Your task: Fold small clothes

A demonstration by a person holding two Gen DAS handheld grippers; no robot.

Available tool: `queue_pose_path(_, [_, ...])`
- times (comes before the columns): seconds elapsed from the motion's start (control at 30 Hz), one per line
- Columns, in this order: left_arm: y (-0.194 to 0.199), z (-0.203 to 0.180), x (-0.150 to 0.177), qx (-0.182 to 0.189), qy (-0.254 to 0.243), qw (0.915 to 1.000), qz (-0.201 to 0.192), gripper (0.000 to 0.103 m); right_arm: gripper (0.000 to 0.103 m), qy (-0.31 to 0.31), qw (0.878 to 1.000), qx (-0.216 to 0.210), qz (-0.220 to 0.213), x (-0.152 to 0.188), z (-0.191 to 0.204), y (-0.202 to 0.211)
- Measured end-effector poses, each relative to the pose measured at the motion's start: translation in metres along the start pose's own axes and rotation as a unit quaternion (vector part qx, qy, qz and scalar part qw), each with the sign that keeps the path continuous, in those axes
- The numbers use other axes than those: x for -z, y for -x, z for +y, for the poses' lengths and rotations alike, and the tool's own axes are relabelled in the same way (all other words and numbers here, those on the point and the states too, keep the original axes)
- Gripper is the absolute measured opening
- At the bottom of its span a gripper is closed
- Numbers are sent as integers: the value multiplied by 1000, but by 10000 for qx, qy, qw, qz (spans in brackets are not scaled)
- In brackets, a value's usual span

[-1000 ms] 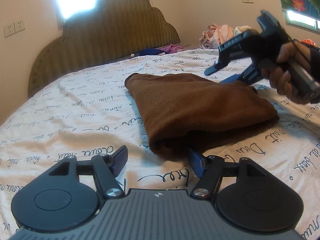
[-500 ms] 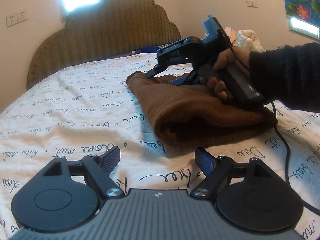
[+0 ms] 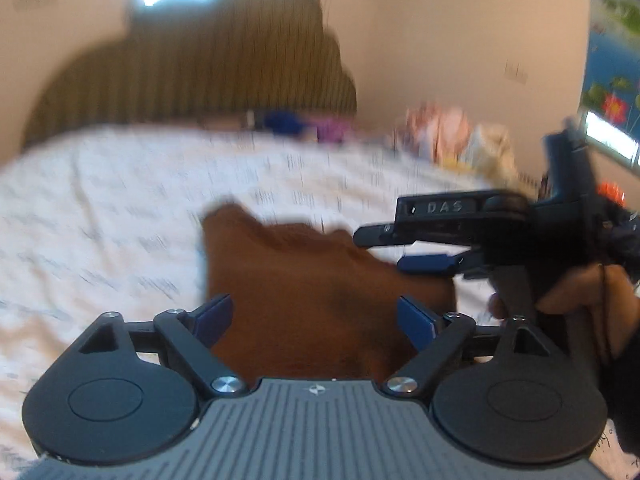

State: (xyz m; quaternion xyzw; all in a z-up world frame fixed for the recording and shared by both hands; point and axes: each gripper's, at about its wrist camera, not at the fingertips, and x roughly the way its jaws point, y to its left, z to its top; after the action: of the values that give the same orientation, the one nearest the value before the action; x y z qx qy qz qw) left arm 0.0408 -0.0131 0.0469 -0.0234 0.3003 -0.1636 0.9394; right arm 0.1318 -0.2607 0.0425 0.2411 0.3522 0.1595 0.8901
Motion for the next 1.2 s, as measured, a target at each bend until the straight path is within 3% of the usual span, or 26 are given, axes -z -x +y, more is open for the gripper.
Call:
queue_pose_path(0.07, [-38, -5, 4, -113, -60, 9973, 725, 85, 65, -281, 9982, 370, 378, 7, -30, -22])
queue_pose_path(0.1, [-44, -10, 7, -200, -230, 9968, 736, 90, 64, -189, 9996, 207, 99, 12, -42, -21])
queue_pose_path(0.17, [-49, -18, 11, -265, -517, 9956, 732, 94, 64, 8, 9998, 178, 33, 16, -45, -21])
queue_pose_path(0.27, [-52, -15, 9, -289, -501, 9955, 748, 95, 64, 67, 9992, 366, 128, 8, -39, -20])
queue_pose_path(0.33, [-52, -11, 9, -287, -490, 9956, 746, 95, 64, -285, 9975, 625, -145, 4, -36, -4])
queue_pose_path(0.4, [-53, -11, 10, -307, -546, 9955, 706, 96, 67, -316, 9968, 418, -596, 7, -27, 20])
queue_pose_path(0.47, [-51, -12, 13, -324, -564, 9957, 666, 96, 67, -29, 9972, 185, -722, 10, -10, 36])
queue_pose_path(0.53, [-53, -15, 12, -337, -573, 9956, 668, 97, 67, 306, 9978, 144, -578, 15, 2, 35])
queue_pose_path(0.67, [-52, -15, 14, -315, -597, 9956, 650, 98, 65, 546, 9972, 435, 281, 25, -8, -7])
queue_pose_path(0.73, [-53, -15, 16, -326, -656, 9955, 595, 99, 66, 808, 9960, 360, 101, 31, -20, -16])
queue_pose_path(0.77, [-53, -16, 16, -355, -691, 9953, 580, 100, 66, 641, 9976, 231, 86, 28, -27, -17])
queue_pose_path(0.87, [-55, -17, 14, -408, -716, 9949, 582, 101, 66, 595, 9974, 237, 321, 18, -25, -17])
queue_pose_path(0.93, [-44, -16, 12, -482, -685, 9956, 413, 93, 66, 624, 9970, 376, 273, 14, -18, -6])
queue_pose_path(0.97, [-30, -15, 12, -547, -642, 9961, 262, 82, 67, 445, 9978, 485, 90, 13, -16, 8])
queue_pose_path(1.07, [9, -9, 20, -541, -637, 9965, -71, 82, 69, 290, 9989, -17, -374, 22, -9, 56])
queue_pose_path(1.2, [32, -11, 45, -597, -829, 9946, -167, 83, 69, 539, 9966, -592, -216, 53, 10, 84])
